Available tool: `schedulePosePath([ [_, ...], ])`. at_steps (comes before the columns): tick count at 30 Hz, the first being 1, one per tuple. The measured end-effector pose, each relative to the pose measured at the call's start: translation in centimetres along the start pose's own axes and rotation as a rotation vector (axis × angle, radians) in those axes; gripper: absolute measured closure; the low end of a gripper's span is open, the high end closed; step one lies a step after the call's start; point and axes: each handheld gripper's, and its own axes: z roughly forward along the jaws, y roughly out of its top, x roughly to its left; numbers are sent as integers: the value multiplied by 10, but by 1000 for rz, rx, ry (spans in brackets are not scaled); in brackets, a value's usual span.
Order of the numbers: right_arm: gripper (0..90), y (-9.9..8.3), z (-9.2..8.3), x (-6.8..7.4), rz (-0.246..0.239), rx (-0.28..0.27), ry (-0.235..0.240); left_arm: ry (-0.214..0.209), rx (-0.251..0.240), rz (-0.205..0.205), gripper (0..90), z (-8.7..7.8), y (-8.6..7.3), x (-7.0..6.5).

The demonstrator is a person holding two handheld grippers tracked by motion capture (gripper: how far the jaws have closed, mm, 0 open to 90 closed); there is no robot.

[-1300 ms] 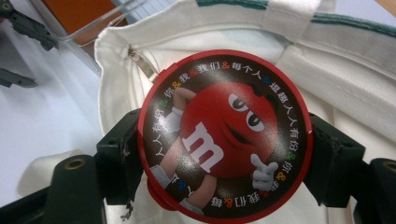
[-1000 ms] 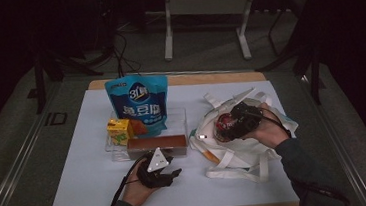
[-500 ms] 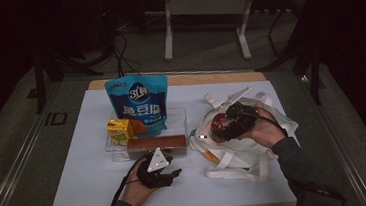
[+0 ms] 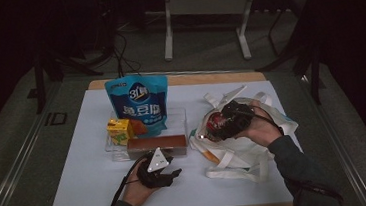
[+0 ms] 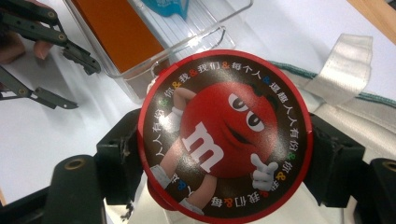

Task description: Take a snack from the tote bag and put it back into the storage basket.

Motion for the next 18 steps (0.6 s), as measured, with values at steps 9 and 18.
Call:
schedulePosePath([
  [9, 252, 5, -1, 2, -10, -5, 5, -1, 0, 0, 464, 0, 0, 0],
  [18, 252, 10, -3, 4, -20, -14, 6, -2, -1, 0, 464, 0, 0, 0],
])
